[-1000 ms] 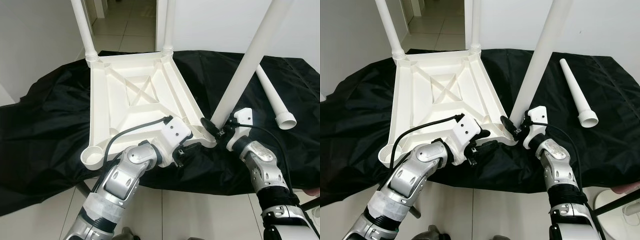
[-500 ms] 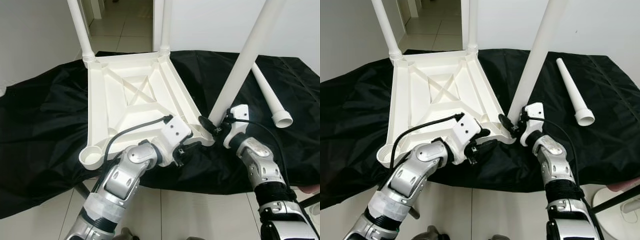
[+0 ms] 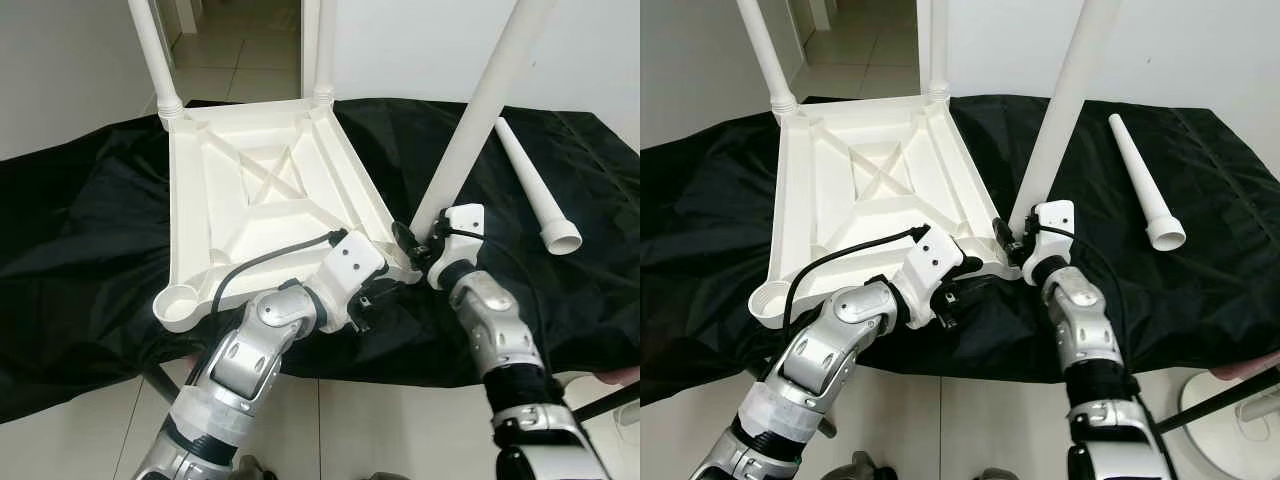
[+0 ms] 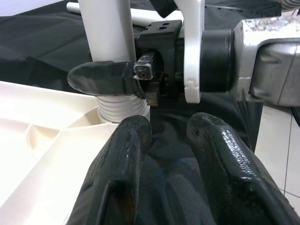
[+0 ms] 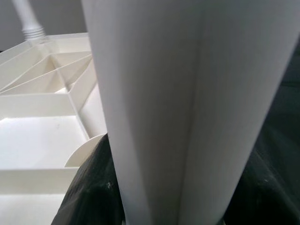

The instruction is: Building children table

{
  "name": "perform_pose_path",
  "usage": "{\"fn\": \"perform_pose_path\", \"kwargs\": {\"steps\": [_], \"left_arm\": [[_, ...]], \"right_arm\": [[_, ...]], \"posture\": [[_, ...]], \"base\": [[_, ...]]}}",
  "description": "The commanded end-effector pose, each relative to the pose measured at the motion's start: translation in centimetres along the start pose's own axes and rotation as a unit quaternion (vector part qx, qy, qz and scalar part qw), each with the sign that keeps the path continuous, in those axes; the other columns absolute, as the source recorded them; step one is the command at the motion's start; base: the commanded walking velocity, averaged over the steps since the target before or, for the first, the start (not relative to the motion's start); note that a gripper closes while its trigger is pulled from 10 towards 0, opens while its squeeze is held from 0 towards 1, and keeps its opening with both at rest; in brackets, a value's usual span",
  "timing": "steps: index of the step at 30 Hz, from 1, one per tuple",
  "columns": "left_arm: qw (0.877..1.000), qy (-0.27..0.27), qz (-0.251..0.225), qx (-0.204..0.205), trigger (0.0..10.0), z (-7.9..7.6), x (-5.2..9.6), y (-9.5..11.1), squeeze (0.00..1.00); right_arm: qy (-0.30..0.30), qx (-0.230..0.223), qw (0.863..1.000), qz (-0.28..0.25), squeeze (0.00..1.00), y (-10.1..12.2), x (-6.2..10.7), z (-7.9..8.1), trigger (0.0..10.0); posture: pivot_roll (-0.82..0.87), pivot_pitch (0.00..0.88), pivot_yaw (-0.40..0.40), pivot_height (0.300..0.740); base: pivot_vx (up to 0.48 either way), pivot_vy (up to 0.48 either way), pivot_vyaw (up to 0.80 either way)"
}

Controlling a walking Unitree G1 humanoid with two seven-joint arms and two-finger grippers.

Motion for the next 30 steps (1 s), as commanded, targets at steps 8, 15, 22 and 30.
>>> {"fn": "perform_pose_path", "kwargs": {"steps": [8,15,22,30], "left_arm": [[0.999,0.038,-0.014,-0.001,10.0,0.5,0.2,0.3,0.00],[0.999,0.038,-0.015,0.000,10.0,0.4,0.3,0.3,0.00],[0.999,0.038,-0.016,-0.001,10.0,0.4,0.3,0.3,0.00],[0.999,0.039,-0.019,-0.004,10.0,0.5,0.2,0.5,0.00]], "right_arm": [[-0.107,-0.042,0.992,0.055,0.00,-1.5,0.7,1.1,10.0],[-0.170,-0.056,0.982,0.062,0.00,-1.2,1.2,1.4,10.0],[-0.258,-0.060,0.962,0.066,0.00,-0.7,2.6,1.9,10.0],[-0.253,-0.069,0.964,0.044,1.00,-0.1,2.6,1.8,10.0]], "posture": [[-0.05,0.001,0.029,0.740],[-0.05,0.000,0.025,0.740],[-0.05,0.000,0.021,0.740],[-0.05,0.000,0.035,0.740]], "base": [[0.000,0.000,0.00],[0.000,0.000,0.00],[0.000,0.000,0.00],[0.000,0.000,0.00]]}}
Point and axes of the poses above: a point about 5 cm out from each wrist's last joint towards the gripper, its own x axis pointing back from the gripper into the wrist, its own y axis along the axis of the wrist's last joint, z = x × y, the point moved 1 cm from there along -x, pointing out of the wrist towards the gripper, and after that the axes turned 13 degrees about x, right-handed, at the moved point
